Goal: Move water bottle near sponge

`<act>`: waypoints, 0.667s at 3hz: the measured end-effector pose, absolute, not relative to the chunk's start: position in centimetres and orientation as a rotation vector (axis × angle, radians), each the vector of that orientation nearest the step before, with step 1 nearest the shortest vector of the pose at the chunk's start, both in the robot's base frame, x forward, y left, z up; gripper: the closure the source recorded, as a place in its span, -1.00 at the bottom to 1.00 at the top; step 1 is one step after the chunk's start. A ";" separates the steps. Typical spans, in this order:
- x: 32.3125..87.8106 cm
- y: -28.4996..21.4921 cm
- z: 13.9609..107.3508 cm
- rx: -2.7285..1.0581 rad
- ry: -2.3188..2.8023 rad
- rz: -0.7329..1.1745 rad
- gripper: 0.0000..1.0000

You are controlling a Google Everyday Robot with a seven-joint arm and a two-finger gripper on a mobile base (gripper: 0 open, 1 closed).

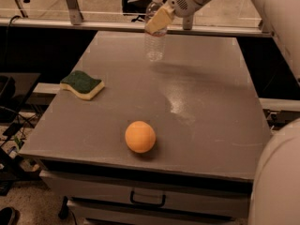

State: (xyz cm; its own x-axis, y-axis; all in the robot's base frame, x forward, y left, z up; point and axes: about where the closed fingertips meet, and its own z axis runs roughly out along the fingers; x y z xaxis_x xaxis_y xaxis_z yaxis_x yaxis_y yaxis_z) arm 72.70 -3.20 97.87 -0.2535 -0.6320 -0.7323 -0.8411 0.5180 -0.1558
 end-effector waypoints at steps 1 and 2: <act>70.4 1.3 98.9 -1.362 1.886 0.386 1.00; 69.9 5.1 98.6 -1.478 1.836 0.422 1.00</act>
Offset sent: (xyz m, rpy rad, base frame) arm -0.0319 0.1098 0.0102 -0.0558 -0.0168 0.3360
